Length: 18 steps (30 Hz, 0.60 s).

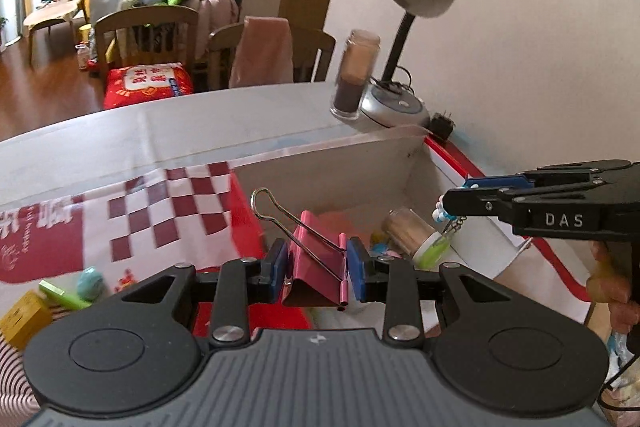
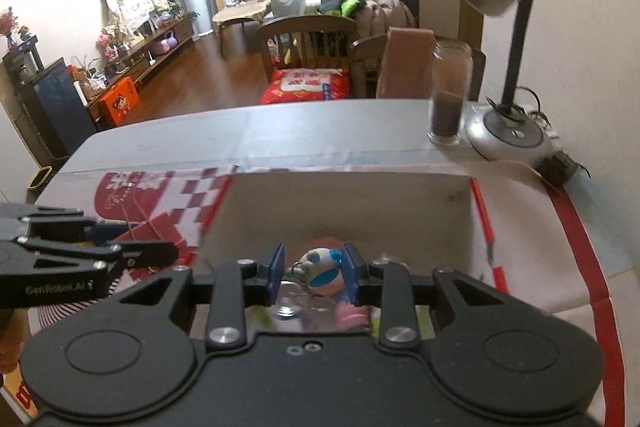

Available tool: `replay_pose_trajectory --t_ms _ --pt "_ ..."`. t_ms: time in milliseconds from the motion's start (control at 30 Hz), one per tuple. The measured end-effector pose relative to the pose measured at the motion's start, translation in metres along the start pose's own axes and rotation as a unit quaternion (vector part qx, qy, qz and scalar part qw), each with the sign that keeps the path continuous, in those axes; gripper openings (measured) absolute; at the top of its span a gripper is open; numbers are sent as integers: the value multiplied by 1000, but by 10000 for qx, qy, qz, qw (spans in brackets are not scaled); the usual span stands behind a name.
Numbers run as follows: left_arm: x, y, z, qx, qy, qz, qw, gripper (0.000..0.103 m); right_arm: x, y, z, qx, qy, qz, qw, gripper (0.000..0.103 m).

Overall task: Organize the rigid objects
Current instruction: 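Carry the binder clip and keychain figure with both tools into the red box, then open the left tool to drop the binder clip while the right tool releases the keychain figure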

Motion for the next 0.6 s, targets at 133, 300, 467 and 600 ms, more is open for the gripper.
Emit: replay_pose_trajectory --t_ms 133,300,467,600 --pt "13 32 14 -166 141 85 9997 31 16 11 -8 -188 29 63 9998 30" --pt "22 73 25 -385 325 262 9984 31 20 27 -23 -467 -69 213 9987 30" --pt "24 110 27 -648 431 423 9961 31 14 40 -41 -759 -311 342 9960 30" --pt "29 132 24 -862 578 497 9934 31 9 48 -49 -902 -468 408 9940 30"
Point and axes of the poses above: each gripper's, at about its wrist camera, not at the fingertips, and y roughly the way its jaws point, x to its right, z to its top, the point moved 4 cm from there along y, roughly the way its jaws point, and after that the axes turned 2 degrees about z, right-handed, at the moved point
